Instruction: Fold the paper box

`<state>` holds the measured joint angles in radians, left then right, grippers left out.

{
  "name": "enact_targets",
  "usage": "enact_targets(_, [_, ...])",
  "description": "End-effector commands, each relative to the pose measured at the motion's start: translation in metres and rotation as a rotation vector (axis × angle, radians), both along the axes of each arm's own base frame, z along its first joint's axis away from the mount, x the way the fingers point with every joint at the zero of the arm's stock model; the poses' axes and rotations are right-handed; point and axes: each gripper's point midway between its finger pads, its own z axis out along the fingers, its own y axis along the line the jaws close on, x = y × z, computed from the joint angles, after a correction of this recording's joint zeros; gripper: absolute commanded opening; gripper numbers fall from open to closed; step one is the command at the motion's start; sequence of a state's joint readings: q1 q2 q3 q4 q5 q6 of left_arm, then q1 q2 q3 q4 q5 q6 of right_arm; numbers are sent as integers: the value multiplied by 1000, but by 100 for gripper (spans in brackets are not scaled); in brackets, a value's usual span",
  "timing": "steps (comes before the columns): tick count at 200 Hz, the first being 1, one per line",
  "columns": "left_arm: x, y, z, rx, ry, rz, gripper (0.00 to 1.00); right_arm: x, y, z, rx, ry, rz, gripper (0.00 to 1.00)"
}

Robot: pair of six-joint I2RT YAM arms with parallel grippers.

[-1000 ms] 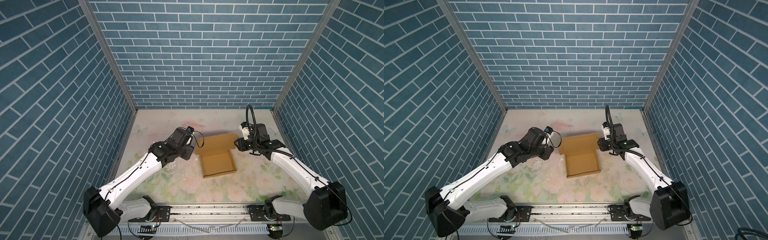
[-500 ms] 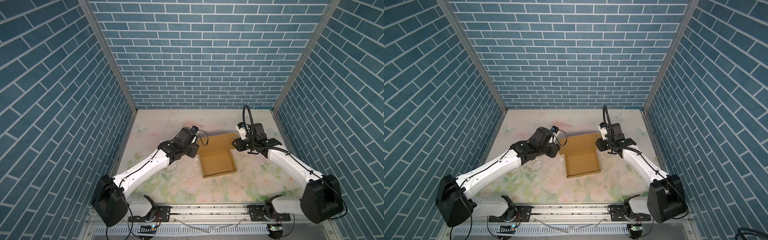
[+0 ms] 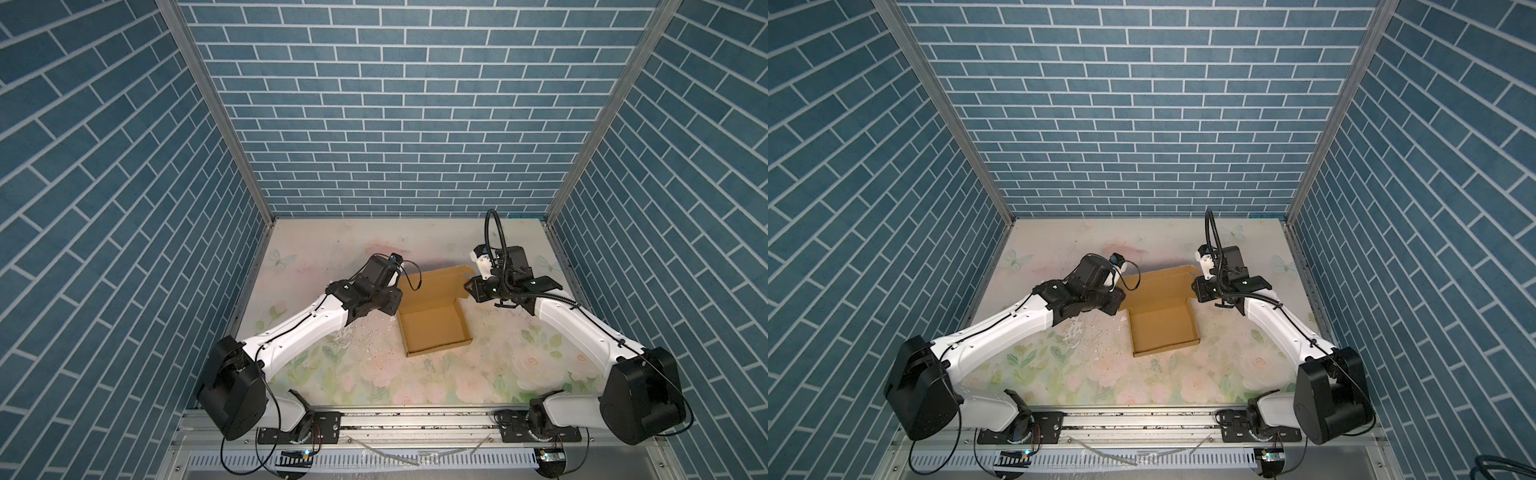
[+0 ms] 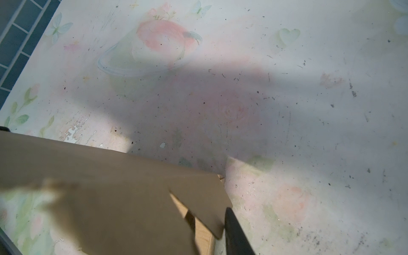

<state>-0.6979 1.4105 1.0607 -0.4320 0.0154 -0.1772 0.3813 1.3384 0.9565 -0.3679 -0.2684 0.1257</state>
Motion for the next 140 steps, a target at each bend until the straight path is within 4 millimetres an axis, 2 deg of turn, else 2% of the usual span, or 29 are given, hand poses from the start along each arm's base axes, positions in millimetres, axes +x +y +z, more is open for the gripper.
enact_targets(1, [3,-7,5,-37,6,-7,29,10,9,23,36,-62,32,21])
enact_targets(53, [7,-9,-1,-26,20,-1,19,6,15,26,72,-50,47,17])
enact_targets(140, [22,-17,0,-3,15,-1,14,8,19,19,49,-37,43,16])
